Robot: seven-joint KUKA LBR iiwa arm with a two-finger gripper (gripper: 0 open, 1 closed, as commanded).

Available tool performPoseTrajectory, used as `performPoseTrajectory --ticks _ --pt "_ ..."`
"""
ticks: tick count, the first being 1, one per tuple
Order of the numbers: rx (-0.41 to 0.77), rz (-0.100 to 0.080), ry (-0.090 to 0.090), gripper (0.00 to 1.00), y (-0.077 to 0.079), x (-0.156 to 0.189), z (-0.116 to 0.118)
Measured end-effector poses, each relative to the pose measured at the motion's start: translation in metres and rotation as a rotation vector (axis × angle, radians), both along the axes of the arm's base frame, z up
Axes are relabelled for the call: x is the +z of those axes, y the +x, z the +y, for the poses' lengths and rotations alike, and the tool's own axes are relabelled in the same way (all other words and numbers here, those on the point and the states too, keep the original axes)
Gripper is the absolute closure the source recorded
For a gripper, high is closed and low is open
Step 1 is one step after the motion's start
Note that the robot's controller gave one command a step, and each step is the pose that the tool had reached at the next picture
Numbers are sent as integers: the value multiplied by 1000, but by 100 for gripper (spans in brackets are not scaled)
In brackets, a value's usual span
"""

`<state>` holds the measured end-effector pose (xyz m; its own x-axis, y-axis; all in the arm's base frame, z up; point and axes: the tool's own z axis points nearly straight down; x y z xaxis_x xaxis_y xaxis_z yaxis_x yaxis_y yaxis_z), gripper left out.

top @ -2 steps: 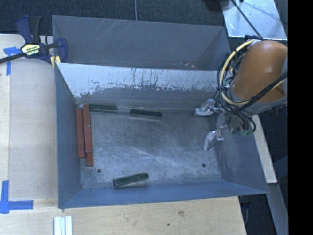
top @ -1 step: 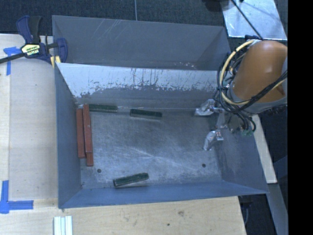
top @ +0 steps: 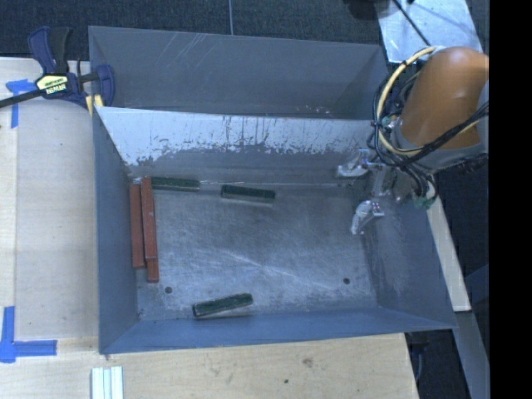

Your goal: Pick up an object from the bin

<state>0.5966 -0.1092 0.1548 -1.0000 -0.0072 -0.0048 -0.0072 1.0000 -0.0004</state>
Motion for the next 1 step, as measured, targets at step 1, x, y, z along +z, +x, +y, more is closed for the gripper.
performPoseTrajectory --ticks 1 --pt "132 -4 -3 0 9 -50 -11"
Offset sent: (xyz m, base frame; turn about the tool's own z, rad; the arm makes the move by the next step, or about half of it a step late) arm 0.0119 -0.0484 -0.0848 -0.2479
